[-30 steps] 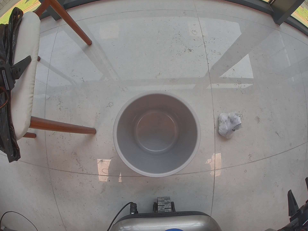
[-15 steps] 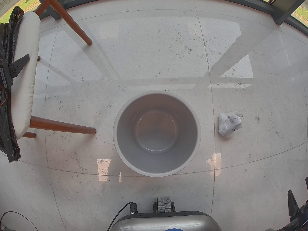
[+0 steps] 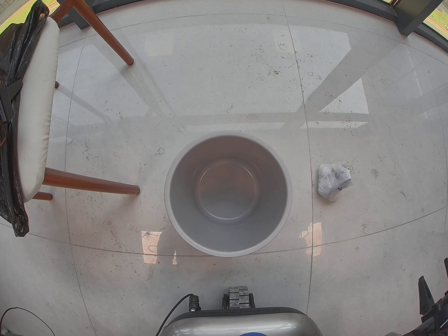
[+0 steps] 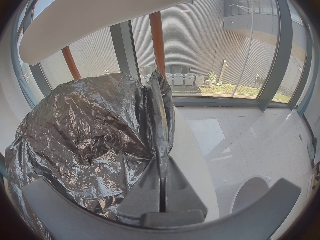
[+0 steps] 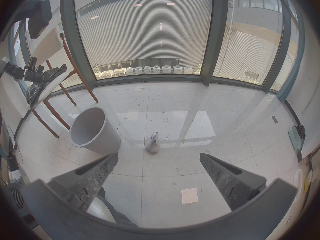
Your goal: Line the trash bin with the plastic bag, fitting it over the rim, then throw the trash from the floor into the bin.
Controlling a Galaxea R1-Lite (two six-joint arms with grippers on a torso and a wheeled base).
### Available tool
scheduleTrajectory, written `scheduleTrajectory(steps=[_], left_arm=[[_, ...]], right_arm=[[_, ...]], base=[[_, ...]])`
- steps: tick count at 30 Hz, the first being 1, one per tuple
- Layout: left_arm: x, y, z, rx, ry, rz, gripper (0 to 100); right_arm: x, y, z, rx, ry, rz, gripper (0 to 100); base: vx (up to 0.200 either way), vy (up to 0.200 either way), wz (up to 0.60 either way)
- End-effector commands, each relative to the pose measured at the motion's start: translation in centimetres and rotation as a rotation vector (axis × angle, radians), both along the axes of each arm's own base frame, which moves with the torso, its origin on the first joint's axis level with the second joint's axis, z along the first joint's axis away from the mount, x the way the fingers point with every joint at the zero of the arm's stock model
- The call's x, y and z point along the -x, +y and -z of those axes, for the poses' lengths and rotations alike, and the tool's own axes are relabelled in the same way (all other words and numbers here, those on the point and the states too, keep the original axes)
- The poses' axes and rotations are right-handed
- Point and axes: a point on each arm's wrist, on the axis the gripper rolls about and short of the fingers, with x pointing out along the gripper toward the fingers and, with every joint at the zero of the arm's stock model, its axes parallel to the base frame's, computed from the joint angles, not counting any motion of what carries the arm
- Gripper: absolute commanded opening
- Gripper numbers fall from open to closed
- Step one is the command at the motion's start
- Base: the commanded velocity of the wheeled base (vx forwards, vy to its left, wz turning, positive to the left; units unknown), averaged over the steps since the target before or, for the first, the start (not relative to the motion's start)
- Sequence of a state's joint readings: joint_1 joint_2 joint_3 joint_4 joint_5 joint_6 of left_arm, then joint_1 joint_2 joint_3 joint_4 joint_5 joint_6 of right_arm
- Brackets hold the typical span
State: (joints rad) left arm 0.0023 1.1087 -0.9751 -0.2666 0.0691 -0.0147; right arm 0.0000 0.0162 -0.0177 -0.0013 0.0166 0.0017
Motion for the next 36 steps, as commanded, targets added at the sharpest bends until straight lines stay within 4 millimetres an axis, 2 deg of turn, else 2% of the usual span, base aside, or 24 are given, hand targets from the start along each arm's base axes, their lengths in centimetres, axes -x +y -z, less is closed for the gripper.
scheduleTrajectory(steps=[1, 10, 13, 22, 26, 30, 34, 36], left_arm=[[0.4, 0.0, 0.1, 0.001, -0.001, -0.001, 0], [0.7, -0.2, -0.4, 0.004, -0.024, 0.018, 0], [1.7, -1.1, -0.8, 0.045, -0.052, 0.091, 0], [2.8, -3.0, -0.8, 0.178, -0.054, 0.301, 0], [3.1, -3.1, 0.0, 0.183, -0.026, 0.377, 0], [4.9, -3.2, 1.9, 0.163, 0.074, 0.543, 0], [7.5, -3.4, 3.0, 0.16, 0.184, 0.744, 0], [8.0, -3.5, 3.3, 0.16, 0.218, 0.821, 0]], right_arm=[[0.0, 0.0, 0.5, 0.0, 0.003, 0.0, 100], [0.0, 0.0, 0.5, 0.0, 0.003, 0.0, 100], [0.0, 0.0, 0.5, 0.0, 0.003, 0.0, 100], [0.0, 0.0, 0.5, 0.003, 0.004, 0.0, 100], [0.0, 0.0, 0.6, 0.003, 0.006, 0.0, 100], [0.0, 0.0, 0.6, 0.005, 0.006, 0.0, 100], [0.0, 0.0, 0.5, 0.0, 0.003, 0.0, 100], [0.0, 0.0, 0.5, -0.001, 0.003, 0.0, 100]], base=[[0.0, 0.0, 0.0], [0.0, 0.0, 0.0], [0.0, 0.0, 0.0], [0.0, 0.0, 0.0], [0.0, 0.0, 0.0], [0.0, 0.0, 0.0], [0.0, 0.0, 0.0], [0.0, 0.0, 0.0]])
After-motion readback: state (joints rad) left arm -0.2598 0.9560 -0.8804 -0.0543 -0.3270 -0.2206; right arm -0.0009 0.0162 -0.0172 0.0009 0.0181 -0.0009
